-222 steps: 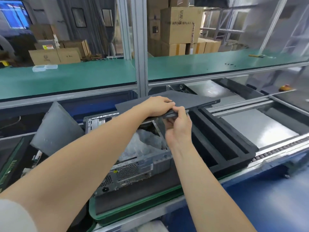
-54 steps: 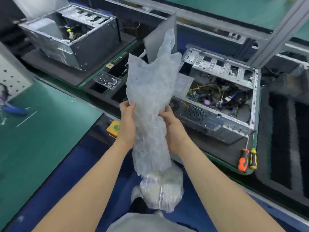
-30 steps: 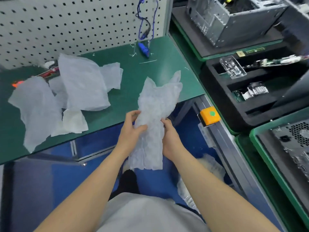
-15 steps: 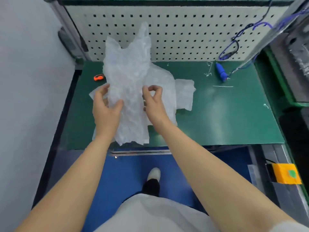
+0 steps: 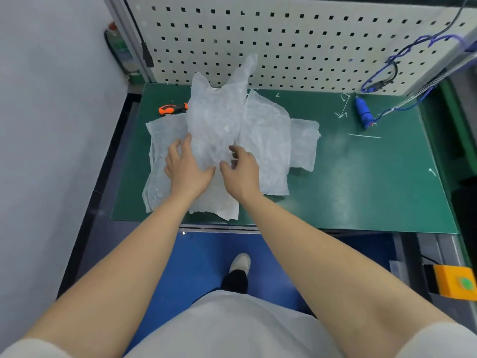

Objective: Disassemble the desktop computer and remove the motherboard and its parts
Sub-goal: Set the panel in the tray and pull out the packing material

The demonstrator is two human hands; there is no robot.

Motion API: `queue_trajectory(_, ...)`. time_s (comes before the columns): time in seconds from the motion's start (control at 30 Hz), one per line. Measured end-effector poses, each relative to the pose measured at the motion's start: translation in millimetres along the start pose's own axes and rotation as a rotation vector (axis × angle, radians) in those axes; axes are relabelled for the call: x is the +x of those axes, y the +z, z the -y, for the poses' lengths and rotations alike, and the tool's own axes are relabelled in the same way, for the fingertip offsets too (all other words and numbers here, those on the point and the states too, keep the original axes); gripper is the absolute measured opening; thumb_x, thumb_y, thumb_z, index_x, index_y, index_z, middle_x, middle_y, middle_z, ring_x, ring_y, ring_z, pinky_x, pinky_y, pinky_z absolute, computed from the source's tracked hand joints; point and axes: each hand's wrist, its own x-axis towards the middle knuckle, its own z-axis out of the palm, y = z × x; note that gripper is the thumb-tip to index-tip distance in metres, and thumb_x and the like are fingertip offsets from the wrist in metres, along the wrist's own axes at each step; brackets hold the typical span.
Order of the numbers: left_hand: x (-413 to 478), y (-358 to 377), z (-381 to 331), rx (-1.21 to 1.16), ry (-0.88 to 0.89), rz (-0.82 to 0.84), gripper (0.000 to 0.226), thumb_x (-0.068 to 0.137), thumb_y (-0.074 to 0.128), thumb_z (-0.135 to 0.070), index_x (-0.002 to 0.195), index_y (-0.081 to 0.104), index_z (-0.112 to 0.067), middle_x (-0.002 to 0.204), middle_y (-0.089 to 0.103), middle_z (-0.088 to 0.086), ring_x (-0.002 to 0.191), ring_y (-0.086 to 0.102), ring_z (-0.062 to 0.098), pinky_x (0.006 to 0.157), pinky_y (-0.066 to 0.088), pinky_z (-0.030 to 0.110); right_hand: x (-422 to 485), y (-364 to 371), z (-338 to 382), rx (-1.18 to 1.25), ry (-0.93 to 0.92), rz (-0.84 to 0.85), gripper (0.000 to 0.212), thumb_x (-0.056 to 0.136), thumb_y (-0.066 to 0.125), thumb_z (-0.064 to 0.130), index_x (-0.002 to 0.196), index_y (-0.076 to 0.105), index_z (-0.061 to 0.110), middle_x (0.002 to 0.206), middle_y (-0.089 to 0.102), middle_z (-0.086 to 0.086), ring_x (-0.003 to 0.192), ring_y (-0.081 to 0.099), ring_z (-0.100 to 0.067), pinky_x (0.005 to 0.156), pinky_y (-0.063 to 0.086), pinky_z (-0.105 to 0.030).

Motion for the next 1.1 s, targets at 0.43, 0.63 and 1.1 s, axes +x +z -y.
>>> queue_trajectory(0.43, -35.5, 17.6, -54.5, 0.053, 0.269, -0.264, 0.049, 0.08, 0.06, -0.026, 0.129, 0.057, -0.027, 0.147, 0.046, -0.005, 0.141, 0.038, 0.017, 0.112, 0.021, 0.037, -22.5, -52.9, -11.0, 0.174, -0.15, -0.207, 0.031, 0.095, 0.061, 0.012, 0.125, 0.067, 0.016, 0.121, 0.062, 0.001, 0.107, 0.062, -0.011, 0.091, 0.047, -0.012)
queue_trajectory(0.63, -45.1, 17.5, -79.6, 0.04, 0.383, -0.263, 0.041, 0.082, 0.058, -0.025, 0.123, 0.063, -0.023, 0.134, 0.06, -0.005, 0.131, 0.051, 0.017, 0.111, 0.032, 0.037, -28.6, -70.3, -18.0, 0.165, -0.14, -0.231, 0.029, 0.094, 0.06, 0.01, 0.122, 0.069, 0.015, 0.118, 0.064, 0.0, 0.103, 0.063, -0.01, 0.095, 0.051, -0.023)
queue_trajectory(1.1, -81.1, 63.0, -136.8, -0.369, 0.411, 0.152, 0.017, 0.093, 0.056, -0.015, 0.101, 0.069, -0.023, 0.1, 0.07, -0.011, 0.086, 0.065, 0.002, 0.071, 0.045, 0.007, -47.7, -124.8, -52.6, 0.275, -0.026, -0.393, 0.017, 0.094, 0.061, 0.016, 0.105, 0.071, 0.023, 0.106, 0.071, 0.01, 0.093, 0.067, -0.001, 0.084, 0.054, -0.019)
